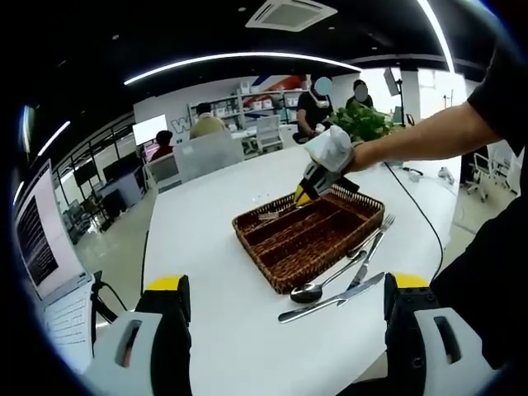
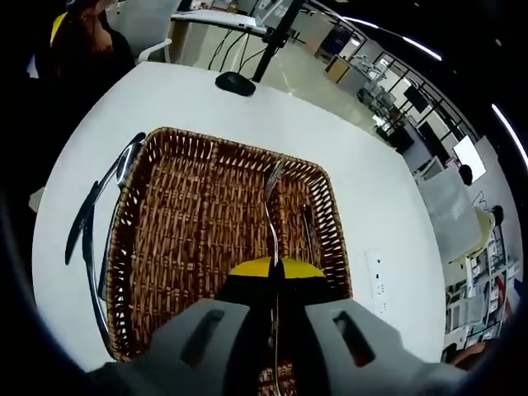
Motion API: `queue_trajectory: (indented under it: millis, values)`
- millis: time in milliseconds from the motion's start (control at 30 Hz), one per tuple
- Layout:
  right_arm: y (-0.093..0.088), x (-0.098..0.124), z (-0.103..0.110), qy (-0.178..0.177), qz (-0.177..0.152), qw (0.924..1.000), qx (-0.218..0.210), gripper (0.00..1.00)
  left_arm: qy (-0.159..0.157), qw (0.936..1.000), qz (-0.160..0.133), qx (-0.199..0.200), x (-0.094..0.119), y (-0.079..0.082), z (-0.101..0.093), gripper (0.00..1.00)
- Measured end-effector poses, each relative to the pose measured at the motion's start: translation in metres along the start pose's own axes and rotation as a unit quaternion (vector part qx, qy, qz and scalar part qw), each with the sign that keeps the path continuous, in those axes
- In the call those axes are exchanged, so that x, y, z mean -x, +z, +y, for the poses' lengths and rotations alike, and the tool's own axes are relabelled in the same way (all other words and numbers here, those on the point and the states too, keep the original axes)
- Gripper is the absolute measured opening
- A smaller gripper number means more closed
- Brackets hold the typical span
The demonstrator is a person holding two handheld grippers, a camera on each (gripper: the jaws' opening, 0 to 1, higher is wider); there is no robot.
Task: Arrange the knives, forks, and spoons in their matching storage slots by inserting each utensil handle-first until every utensil is classified and aligned in the correct compartment
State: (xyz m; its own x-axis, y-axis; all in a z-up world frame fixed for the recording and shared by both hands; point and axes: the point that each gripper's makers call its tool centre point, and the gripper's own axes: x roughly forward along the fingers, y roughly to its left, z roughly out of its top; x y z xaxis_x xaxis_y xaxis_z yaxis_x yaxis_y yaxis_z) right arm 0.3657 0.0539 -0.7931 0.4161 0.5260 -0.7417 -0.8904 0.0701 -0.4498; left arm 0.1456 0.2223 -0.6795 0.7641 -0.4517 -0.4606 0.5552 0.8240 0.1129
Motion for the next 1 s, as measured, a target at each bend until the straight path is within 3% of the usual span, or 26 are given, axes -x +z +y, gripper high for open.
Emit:
queue_trajectory:
  millis: [133, 267, 333, 800, 900, 1000]
  values:
    - [-0.001, -0.005, 0.003, 0.007, -0.005, 0.9997, -0.021, 0.00, -0.003, 1.0000, -0.001, -0.001, 0.001, 0.001, -0.003, 0.99]
    - [-0.007, -0.015, 0.007, 0.005, 0.005, 0.9999, -0.012, 0.00, -0.001, 0.9998, 0.012, -0.015, 0.006, -0.007, -0.005, 0.99]
    - [-0.008, -0.019, 0.015, 0.022, 0.004, 0.9997, -0.011, 0.00, -0.001, 0.9999, 0.007, -0.007, 0.010, -0.008, -0.004, 0.99]
    - [-0.023, -0.039, 0.016, 0.006, 0.025, 0.9997, -0.002, 0.00, -0.006, 0.9999, 0.002, 0.008, 0.015, -0.009, -0.008, 0.99]
    - [-0.025, -0.041, 0.013, -0.004, 0.028, 0.9992, 0.027, 0.00, -0.006, 0.9999, 0.004, 0.008, 0.015, -0.011, -0.008, 0.99]
    - [-0.025, -0.044, 0.011, -0.009, 0.027, 0.9956, 0.089, 0.00, -0.006, 0.9999, 0.005, 0.008, 0.016, -0.012, -0.009, 0.99]
